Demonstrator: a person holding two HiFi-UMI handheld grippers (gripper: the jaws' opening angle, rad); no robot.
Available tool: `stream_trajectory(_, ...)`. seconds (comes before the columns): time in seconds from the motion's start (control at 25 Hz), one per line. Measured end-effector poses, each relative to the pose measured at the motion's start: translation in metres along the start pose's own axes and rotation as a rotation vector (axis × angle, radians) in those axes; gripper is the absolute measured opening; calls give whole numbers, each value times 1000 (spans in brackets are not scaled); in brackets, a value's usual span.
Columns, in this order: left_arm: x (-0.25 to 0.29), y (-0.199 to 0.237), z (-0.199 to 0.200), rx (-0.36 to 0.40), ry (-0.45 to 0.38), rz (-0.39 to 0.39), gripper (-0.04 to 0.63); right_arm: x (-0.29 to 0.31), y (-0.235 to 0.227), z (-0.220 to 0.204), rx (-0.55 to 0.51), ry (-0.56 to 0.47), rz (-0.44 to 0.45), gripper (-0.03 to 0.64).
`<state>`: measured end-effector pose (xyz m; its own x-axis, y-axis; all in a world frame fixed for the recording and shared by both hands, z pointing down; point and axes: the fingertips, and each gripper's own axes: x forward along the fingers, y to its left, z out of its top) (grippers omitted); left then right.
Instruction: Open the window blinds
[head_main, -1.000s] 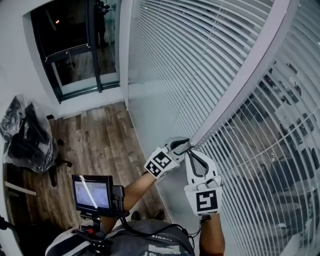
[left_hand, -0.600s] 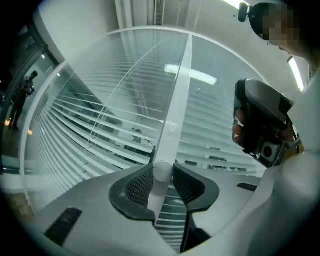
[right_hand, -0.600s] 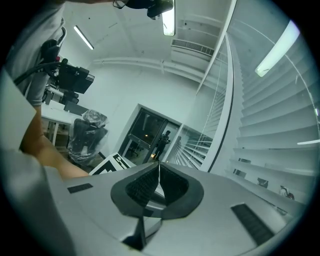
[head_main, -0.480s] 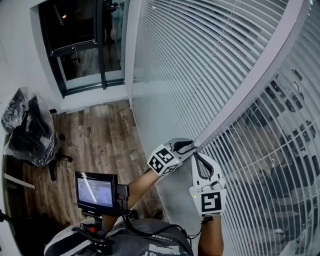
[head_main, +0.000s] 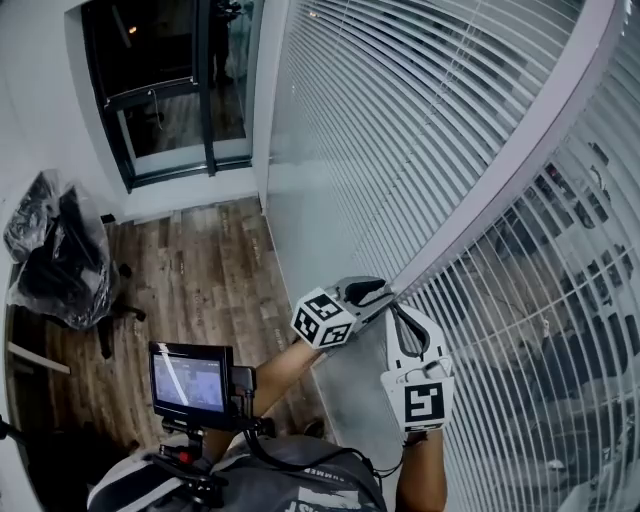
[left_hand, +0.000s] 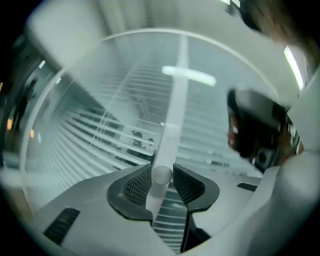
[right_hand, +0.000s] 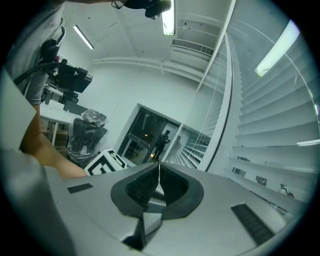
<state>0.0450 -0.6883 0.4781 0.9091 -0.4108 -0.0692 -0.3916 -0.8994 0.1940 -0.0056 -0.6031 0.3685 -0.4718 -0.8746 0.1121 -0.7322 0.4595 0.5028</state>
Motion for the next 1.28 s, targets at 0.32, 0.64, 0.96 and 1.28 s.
stream_trajectory(0.32, -1, 0, -5, -130, -16, -26, 126, -2, -10, -11, 28, 15, -22, 3)
stream_trajectory(0.64, 0, -3, -5, -113, 15, -68, 160, -2, -8, -15, 25, 22, -17, 3)
stream_trajectory(0.96, 9, -3, -4, -127, 3, -48, 126, -6, -6, -16, 25, 30, -28, 3)
stream_trajectory(1.28, 12, -9, -8, 500, 183, 85, 124, -7, -6, -15, 23, 29, -27, 3)
